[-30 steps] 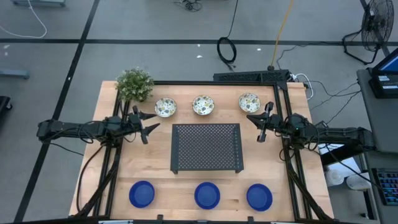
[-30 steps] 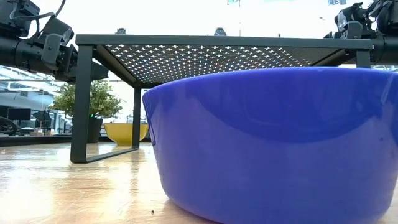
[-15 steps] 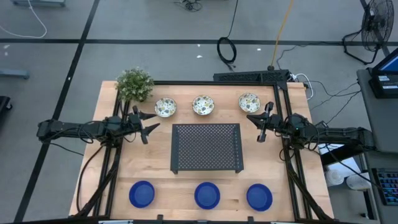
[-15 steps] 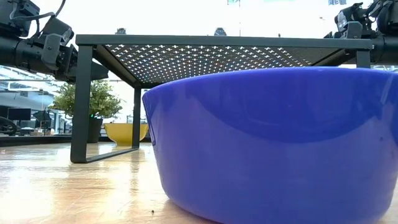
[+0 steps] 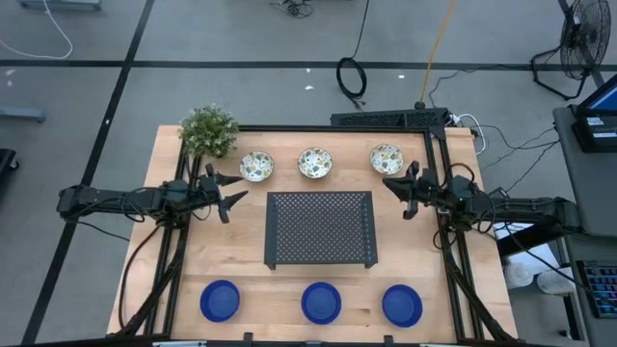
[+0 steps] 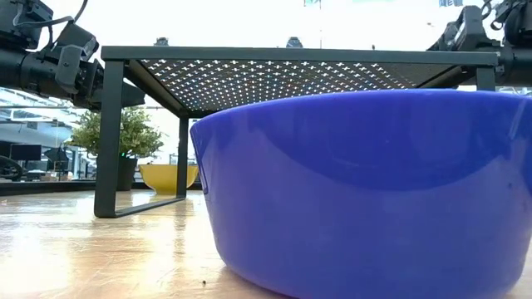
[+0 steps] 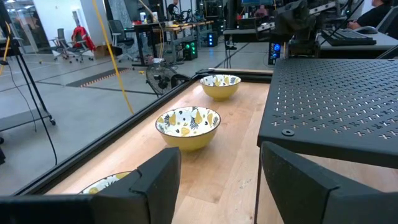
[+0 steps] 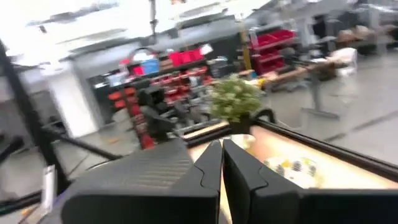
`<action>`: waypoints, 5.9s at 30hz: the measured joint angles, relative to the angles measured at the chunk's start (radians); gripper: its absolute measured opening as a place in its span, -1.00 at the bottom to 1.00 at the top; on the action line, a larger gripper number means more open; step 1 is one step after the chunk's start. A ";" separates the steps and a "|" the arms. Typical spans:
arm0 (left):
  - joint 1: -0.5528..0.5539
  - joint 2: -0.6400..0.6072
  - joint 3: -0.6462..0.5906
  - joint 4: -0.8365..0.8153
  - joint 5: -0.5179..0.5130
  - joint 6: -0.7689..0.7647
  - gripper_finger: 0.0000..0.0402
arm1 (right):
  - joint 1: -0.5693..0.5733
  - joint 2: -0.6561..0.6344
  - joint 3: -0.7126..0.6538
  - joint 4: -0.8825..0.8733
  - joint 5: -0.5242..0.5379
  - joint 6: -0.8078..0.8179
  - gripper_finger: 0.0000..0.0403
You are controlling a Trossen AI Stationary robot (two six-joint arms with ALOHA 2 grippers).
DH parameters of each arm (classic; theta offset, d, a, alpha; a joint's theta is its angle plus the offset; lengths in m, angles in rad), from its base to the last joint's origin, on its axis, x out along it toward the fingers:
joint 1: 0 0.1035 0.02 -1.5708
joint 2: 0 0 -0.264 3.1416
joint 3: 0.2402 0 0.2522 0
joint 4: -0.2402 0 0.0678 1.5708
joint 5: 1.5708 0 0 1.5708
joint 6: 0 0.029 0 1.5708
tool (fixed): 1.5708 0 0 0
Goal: Pick & Place Mini bowls
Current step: Put the right blue bowl on the shelf
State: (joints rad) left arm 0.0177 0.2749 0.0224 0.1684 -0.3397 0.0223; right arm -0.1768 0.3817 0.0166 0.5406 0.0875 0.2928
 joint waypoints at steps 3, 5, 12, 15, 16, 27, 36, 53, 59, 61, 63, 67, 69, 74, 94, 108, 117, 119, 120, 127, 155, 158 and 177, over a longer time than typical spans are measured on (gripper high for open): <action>0.000 0.000 0.000 0.000 0.000 0.000 0.13 | 0.000 0.000 0.000 -0.001 0.021 -0.013 -0.99; 0.000 0.000 0.000 0.000 0.000 0.000 0.13 | 0.000 0.000 0.000 0.005 0.018 -0.042 -0.99; 0.000 0.000 0.000 0.000 0.000 0.000 0.13 | 0.000 0.000 0.000 0.027 0.042 -0.115 -0.99; 0.000 0.000 0.000 0.000 0.000 0.000 0.13 | 0.000 0.003 0.007 0.112 0.015 -0.085 -0.99; 0.000 0.000 0.000 0.000 0.000 0.000 0.13 | 0.001 0.003 0.014 0.140 -0.001 -0.069 -0.99; 0.000 0.000 0.000 0.000 0.000 0.000 0.13 | 0.303 0.308 0.458 -0.143 -0.111 -0.102 -0.45; 0.000 0.000 0.000 -0.004 0.000 0.000 0.13 | 0.642 0.630 1.012 -1.005 0.046 0.238 -0.02; 0.000 0.000 0.000 -0.008 0.000 0.000 0.13 | 0.964 0.914 1.007 -1.388 0.038 0.881 -0.18; 0.000 0.000 0.000 -0.008 0.000 0.000 0.13 | 0.994 1.013 0.972 -1.360 0.002 0.849 -0.18; 0.000 0.000 0.000 -0.008 0.000 0.000 0.13 | 0.994 1.038 0.964 -1.356 -0.029 0.846 -0.18; 0.000 0.000 0.000 -0.008 0.000 0.000 0.13 | 0.994 1.059 0.962 -1.350 -0.060 0.847 -0.18; 0.000 0.000 0.000 -0.008 0.000 0.000 0.13 | 0.994 1.097 0.961 -1.314 -0.098 0.861 -0.18; 0.000 0.000 0.000 -0.008 0.000 0.000 0.13 | 0.994 1.111 0.961 -1.299 -0.114 0.873 -0.18; 0.000 0.000 0.000 -0.008 0.000 0.000 0.13 | 0.993 1.146 0.960 -1.296 -0.119 0.874 -0.18; 0.000 0.000 0.000 -0.008 0.000 0.000 0.13 | 0.974 1.149 0.815 -1.294 -0.118 0.925 -0.18; 0.000 0.000 0.000 -0.008 0.000 0.000 0.13 | 0.952 1.124 0.788 -1.300 -0.123 0.918 -0.18; 0.000 0.000 0.000 -0.008 0.000 0.000 0.13 | 0.916 1.026 0.789 -1.289 -0.141 0.925 -0.18; 0.000 0.000 0.000 -0.008 0.000 0.000 0.13 | 0.916 1.022 0.789 -1.285 -0.141 0.921 -0.18; 0.000 0.000 0.000 -0.008 0.000 0.000 0.13 | 0.916 1.022 0.789 -1.280 -0.141 0.912 -0.18; 0.000 0.000 0.000 -0.008 0.000 0.000 0.13 | 0.916 1.022 0.789 -1.276 -0.141 0.838 -0.18; 0.000 0.000 0.000 -0.008 0.000 0.000 0.13 | 0.916 1.021 0.766 -1.290 -0.141 0.847 -0.18; 0.000 0.000 0.000 -0.008 0.000 0.000 0.13 | 0.916 1.021 0.766 -1.290 -0.141 0.847 -0.18; 0.000 0.000 0.000 -0.008 0.000 0.000 0.13 | 0.916 1.021 0.765 -1.290 -0.141 0.848 -0.41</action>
State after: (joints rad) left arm 0.0180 0.2746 0.0227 0.1606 -0.3397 0.0223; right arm 0.7395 1.4029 0.7815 -0.7489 -0.0540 1.1404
